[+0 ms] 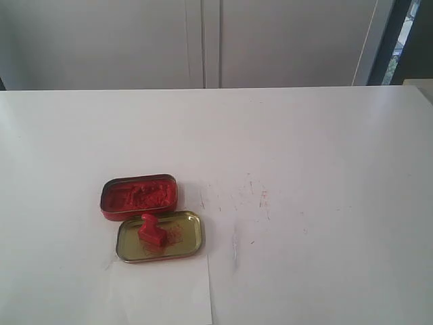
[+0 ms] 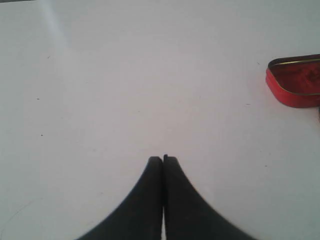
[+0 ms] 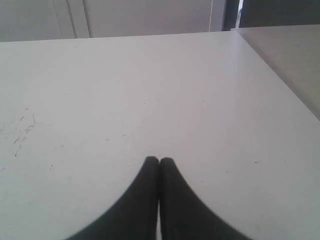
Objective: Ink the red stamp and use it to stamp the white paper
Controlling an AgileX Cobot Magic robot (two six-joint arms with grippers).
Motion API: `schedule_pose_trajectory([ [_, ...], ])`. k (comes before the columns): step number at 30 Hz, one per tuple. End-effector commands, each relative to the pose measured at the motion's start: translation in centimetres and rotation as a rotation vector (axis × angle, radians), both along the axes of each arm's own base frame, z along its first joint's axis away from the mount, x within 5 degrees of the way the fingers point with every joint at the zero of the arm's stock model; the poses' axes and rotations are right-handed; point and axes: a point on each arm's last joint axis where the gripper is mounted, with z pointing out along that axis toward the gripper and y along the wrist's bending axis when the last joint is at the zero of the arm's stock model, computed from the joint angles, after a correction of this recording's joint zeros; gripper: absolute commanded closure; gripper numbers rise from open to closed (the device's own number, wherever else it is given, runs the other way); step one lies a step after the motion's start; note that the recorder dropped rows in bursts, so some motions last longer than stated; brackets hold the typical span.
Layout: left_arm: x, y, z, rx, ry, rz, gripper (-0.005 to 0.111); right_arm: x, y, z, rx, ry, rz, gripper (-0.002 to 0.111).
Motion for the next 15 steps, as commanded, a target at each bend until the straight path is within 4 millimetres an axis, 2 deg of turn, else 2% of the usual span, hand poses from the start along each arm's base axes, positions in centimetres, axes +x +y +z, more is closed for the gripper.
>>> schedule_pose_trajectory([
  [1, 0.0, 0.0, -0.1, -0.012, -0.005, 0.006, 0.107, 0.0, 0.0, 0.0, 0.004, -0.016, 0.000, 0.108],
  [15, 0.0, 0.0, -0.1, -0.012, -0.005, 0.006, 0.107, 0.3, 0.0, 3.3, -0.007, -0.383, -0.002, 0.108],
])
